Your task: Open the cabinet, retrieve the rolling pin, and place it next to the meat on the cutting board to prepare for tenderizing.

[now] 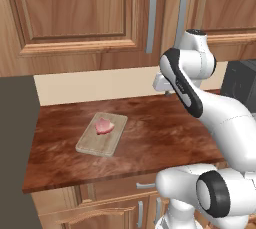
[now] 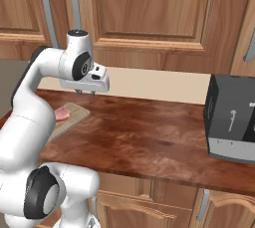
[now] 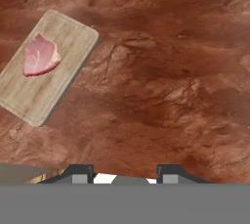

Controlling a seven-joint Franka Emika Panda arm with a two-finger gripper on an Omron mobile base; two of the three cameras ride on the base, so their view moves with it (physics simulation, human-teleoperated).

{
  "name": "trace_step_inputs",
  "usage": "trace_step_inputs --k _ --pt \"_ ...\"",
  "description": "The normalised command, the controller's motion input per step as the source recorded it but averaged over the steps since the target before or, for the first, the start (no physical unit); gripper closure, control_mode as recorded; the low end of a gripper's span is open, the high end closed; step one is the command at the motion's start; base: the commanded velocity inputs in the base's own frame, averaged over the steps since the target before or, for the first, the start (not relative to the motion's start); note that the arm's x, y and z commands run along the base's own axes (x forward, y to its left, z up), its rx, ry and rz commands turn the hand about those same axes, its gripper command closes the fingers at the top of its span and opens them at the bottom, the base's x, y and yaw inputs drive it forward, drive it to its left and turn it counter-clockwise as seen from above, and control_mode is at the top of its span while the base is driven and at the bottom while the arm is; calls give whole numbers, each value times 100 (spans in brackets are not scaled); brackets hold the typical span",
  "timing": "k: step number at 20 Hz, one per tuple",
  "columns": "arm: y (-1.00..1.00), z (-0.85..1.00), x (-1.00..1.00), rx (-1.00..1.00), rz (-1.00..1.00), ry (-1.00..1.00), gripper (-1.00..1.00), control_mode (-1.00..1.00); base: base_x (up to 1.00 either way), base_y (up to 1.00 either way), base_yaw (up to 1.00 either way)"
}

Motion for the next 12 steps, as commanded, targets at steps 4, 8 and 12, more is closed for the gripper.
trace_step_inputs --k 4,8,12 --pt "0 0 -10 0 0 -2 -100 -100 0 0 0" --pt "0 0 -9 0 0 -3 -100 -100 0 0 0" --pt "3 0 -1 0 0 -13 -100 -100 0 0 0"
